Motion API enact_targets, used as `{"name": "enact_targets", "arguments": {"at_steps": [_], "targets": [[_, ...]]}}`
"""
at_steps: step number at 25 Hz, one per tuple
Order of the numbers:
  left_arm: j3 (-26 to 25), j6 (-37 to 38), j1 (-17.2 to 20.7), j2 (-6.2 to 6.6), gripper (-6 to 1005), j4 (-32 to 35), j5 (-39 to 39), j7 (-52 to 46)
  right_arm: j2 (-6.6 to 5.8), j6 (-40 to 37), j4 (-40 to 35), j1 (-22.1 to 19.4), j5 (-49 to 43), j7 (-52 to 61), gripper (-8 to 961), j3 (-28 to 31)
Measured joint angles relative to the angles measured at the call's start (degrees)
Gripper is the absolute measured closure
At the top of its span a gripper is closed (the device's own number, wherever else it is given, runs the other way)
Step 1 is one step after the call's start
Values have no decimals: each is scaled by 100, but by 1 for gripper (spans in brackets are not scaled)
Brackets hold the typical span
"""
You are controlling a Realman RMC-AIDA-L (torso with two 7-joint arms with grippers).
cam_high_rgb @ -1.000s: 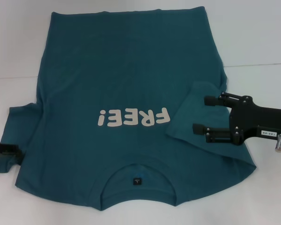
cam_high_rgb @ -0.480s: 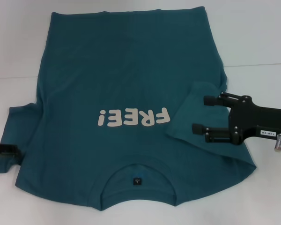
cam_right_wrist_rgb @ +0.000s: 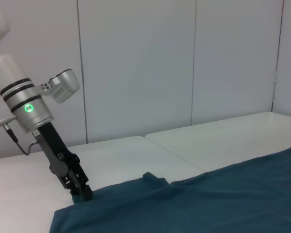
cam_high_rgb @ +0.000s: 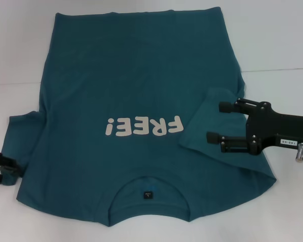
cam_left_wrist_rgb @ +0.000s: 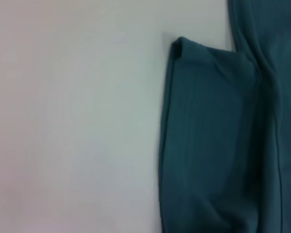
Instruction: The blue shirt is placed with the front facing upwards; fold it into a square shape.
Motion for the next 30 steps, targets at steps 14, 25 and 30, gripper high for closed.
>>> {"name": "enact_targets", "arguments": {"at_steps": [14, 25, 30], "targets": [[81, -28, -54, 52, 681, -129, 22, 111, 0, 0, -20, 3, 0, 1, 38, 0], [245, -33, -63, 24, 909, -101, 22, 206, 0, 0, -22, 12, 0, 6, 38, 0], [244, -40, -63, 19, 935, -81, 0, 272, 0, 0, -18, 12, 0, 7, 38, 0]]}}
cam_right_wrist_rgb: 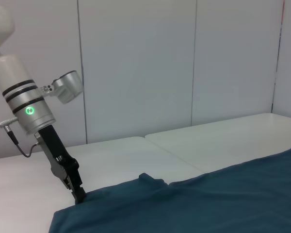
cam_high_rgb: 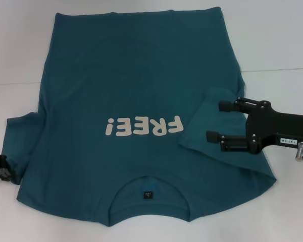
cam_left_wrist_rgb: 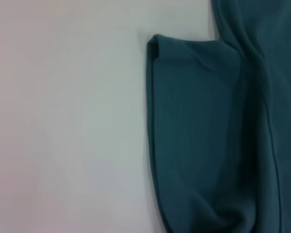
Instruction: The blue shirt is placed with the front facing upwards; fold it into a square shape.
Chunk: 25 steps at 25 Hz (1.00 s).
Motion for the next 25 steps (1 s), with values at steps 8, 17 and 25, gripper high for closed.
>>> {"name": "enact_targets", "arguments": {"at_steps": [8, 17, 25], "targets": [[-3, 28, 0, -2, 947, 21, -27, 156, 0, -30, -2, 0, 14, -3, 38, 0], [1, 30, -7, -2, 962, 23, 16, 152, 2, -44, 25, 63, 26, -70, 38, -1], [7, -128, 30, -48, 965, 220, 359, 86, 9, -33, 32, 72, 27, -77, 38, -9]]}}
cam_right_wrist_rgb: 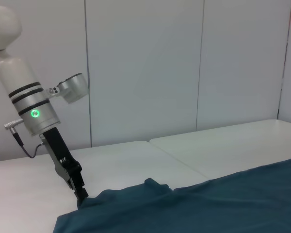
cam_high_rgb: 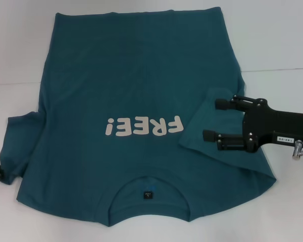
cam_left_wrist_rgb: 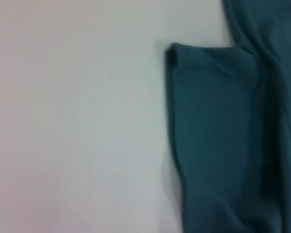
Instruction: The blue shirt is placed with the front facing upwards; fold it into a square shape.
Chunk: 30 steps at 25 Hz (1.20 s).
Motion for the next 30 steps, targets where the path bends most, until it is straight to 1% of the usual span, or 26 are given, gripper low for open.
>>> {"name": "enact_targets", "arguments": {"at_steps": [7, 22, 30], "targets": [[-41, -327, 37, -16, 964, 69, 241, -78, 10, 25, 97, 6, -4, -4, 38, 0], [-59, -1031, 104, -42, 963, 126, 253, -143, 9, 116, 292, 26, -18, -75, 38, 0], [-54, -1176, 102, -43, 965, 191, 253, -147, 9, 172, 345, 24, -28, -89, 38, 0]]}}
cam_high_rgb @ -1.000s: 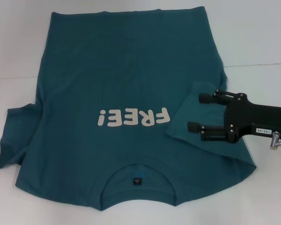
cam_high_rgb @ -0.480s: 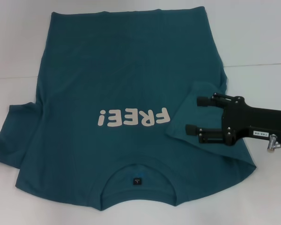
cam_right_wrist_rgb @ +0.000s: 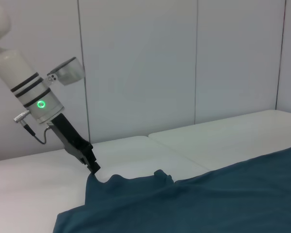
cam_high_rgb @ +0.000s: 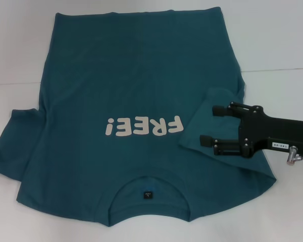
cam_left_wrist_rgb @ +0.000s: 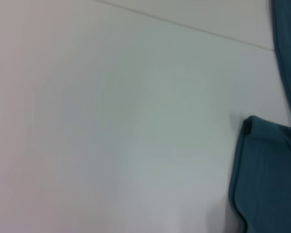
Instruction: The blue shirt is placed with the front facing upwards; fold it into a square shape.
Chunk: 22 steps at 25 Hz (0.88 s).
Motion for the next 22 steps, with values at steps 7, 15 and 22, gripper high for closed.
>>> {"name": "enact_targets", "arguments": {"at_steps": [7, 15, 22], "targets": [[11, -136, -1, -1, 964, 8, 0, 0, 0, 72, 33, 4, -1, -38, 38, 0], [-7, -251, -21, 24, 964, 7, 0, 0, 0, 120, 98, 31, -1, -45, 38, 0], [-35, -274, 9, 13, 963, 7, -9, 0, 0, 176, 116, 45, -1, -44, 38, 0]]}}
